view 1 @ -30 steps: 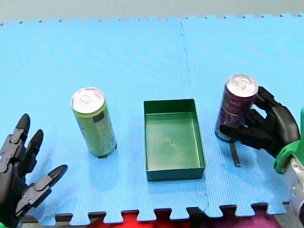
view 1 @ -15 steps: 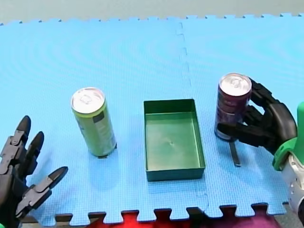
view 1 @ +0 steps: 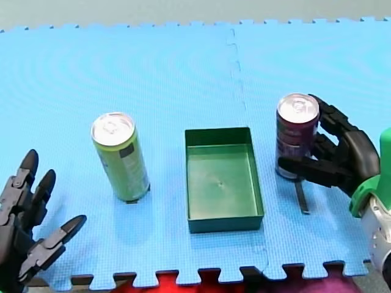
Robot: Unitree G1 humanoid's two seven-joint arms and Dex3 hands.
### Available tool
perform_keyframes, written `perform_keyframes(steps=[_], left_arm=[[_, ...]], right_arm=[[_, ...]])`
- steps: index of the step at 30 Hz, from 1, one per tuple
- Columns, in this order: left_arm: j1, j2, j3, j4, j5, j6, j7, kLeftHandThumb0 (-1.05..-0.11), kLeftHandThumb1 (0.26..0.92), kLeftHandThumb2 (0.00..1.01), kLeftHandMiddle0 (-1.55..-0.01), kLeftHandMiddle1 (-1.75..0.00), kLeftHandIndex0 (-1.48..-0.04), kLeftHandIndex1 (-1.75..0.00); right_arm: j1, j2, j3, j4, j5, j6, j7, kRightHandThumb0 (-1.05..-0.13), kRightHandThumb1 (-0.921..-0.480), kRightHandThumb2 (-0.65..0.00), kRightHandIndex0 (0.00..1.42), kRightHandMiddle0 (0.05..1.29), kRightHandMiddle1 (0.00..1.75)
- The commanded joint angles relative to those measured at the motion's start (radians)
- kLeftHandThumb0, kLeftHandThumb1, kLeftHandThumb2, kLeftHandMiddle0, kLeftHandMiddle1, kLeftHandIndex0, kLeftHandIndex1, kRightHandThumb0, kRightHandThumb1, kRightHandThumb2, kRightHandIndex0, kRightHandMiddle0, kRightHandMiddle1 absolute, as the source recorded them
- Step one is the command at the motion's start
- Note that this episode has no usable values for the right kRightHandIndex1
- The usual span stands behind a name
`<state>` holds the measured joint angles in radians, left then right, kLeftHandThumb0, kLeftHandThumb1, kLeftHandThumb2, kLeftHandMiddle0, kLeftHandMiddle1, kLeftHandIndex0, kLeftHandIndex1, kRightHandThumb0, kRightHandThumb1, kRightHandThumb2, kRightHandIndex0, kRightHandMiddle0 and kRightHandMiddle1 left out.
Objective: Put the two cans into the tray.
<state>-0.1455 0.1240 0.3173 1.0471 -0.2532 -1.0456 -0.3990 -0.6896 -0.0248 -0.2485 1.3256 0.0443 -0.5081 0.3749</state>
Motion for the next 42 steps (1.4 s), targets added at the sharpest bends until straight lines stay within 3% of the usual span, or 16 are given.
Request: perform_keyframes(steps=[1, 5, 8, 11, 12, 13, 14, 15, 16, 19, 23, 26, 31, 36, 42], left_arm=[[0.003, 0.001, 0.002, -0.002, -0.004, -0.004, -0.001, -1.048, 0.861, 0.0, -0.24, 0.0, -0.13, 0.0], [0.006, 0.0, 0.001, -0.006, -0.004, -0.006, 0.0, -1.048, 0.861, 0.0, -0.24, 0.0, -0.13, 0.0], [0.007, -0.001, 0.002, -0.007, -0.006, -0.006, -0.001, -1.048, 0.861, 0.0, -0.24, 0.0, -0.13, 0.0], [0.007, -0.002, 0.004, -0.006, -0.011, -0.005, -0.006, -1.048, 0.86, 0.0, -0.24, 0.0, -0.13, 0.0], [0.006, -0.003, 0.005, -0.006, -0.015, -0.004, -0.009, -1.048, 0.86, 0.0, -0.24, 0.0, -0.13, 0.0], [0.006, -0.004, 0.006, -0.005, -0.018, -0.003, -0.012, -1.048, 0.86, 0.0, -0.24, 0.0, -0.13, 0.0], [0.006, -0.005, 0.007, -0.005, -0.021, -0.002, -0.015, -1.048, 0.86, 0.0, -0.24, 0.0, -0.13, 0.0], [0.005, -0.006, 0.009, -0.005, -0.024, -0.002, -0.019, -1.048, 0.86, 0.0, -0.24, 0.0, -0.14, 0.0], [0.005, -0.006, 0.01, -0.005, -0.027, -0.002, -0.022, -1.048, 0.86, 0.0, -0.24, 0.0, -0.14, 0.0], [0.003, -0.005, 0.013, -0.001, -0.033, -0.001, -0.028, -1.048, 0.86, 0.0, -0.24, 0.0, -0.14, 0.0], [0.001, -0.006, 0.015, 0.004, -0.034, -0.003, -0.032, -1.048, 0.86, 0.0, -0.24, 0.0, -0.14, 0.0], [0.0, -0.006, 0.017, 0.006, -0.036, -0.003, -0.034, -1.048, 0.859, 0.0, -0.24, 0.0, -0.14, 0.0], [0.0, -0.007, 0.021, 0.007, -0.044, -0.001, -0.044, -1.048, 0.859, 0.0, -0.24, 0.0, -0.13, 0.0], [0.001, -0.009, 0.026, 0.006, -0.055, -0.001, -0.055, -1.048, 0.857, 0.0, -0.24, 0.0, -0.13, 0.0], [0.001, -0.01, 0.03, 0.003, -0.055, 0.0, -0.057, -1.048, 0.856, 0.0, -0.24, 0.0, -0.14, 0.0]], right_arm=[[-0.004, -0.002, 0.0, 0.001, 0.0, -0.005, -0.001, -0.817, -0.579, -0.001, 0.23, 0.23, 0.0], [-0.004, -0.002, -0.002, 0.001, 0.0, -0.004, -0.006, -0.816, -0.579, -0.001, 0.23, 0.24, 0.0], [-0.004, 0.0, -0.005, 0.001, -0.003, -0.013, -0.035, -0.81, -0.579, 0.0, 0.3, 0.29, 0.02], [0.001, 0.006, 0.001, -0.002, -0.019, -0.06, -0.104, -0.473, -0.652, -0.005, 1.05, 0.95, 0.08], [0.004, 0.009, 0.0, -0.003, -0.022, -0.084, -0.129, -0.44, -0.661, -0.004, 1.19, 1.08, 0.1], [0.007, 0.011, 0.003, -0.002, -0.03, -0.105, -0.161, -0.43, -0.677, -0.003, 1.21, 1.19, 0.17], [0.009, 0.011, 0.009, 0.0, -0.044, -0.12, -0.197, -0.419, -0.697, -0.009, 1.06, 1.11, 0.56], [0.011, 0.008, 0.024, 0.002, -0.068, -0.129, -0.239, -0.359, -0.719, -0.007, 0.94, 0.81, 1.24], [0.012, 0.003, 0.043, 0.005, -0.094, -0.128, -0.273, -0.3, -0.728, -0.006, 0.9, 0.68, 1.49], [0.012, -0.013, 0.078, 0.009, -0.143, -0.118, -0.318, -0.219, -0.796, -0.03, 0.86, 0.54, 1.72], [0.012, -0.021, 0.097, 0.01, -0.165, -0.112, -0.348, -0.191, -0.814, -0.031, 0.85, 0.54, 1.75], [0.011, -0.017, 0.092, 0.009, -0.156, -0.109, -0.355, -0.189, -0.817, -0.03, 0.86, 0.55, 1.75], [0.01, -0.003, 0.063, 0.008, -0.115, -0.109, -0.342, -0.189, -0.819, -0.028, 0.87, 0.56, 1.75], [0.009, 0.003, 0.048, 0.007, -0.097, -0.106, -0.339, -0.198, -0.821, -0.026, 0.89, 0.56, 1.75], [0.005, 0.015, -0.003, 0.006, -0.033, -0.099, -0.279, -0.207, -0.822, -0.024, 0.91, 0.57, 1.75]])
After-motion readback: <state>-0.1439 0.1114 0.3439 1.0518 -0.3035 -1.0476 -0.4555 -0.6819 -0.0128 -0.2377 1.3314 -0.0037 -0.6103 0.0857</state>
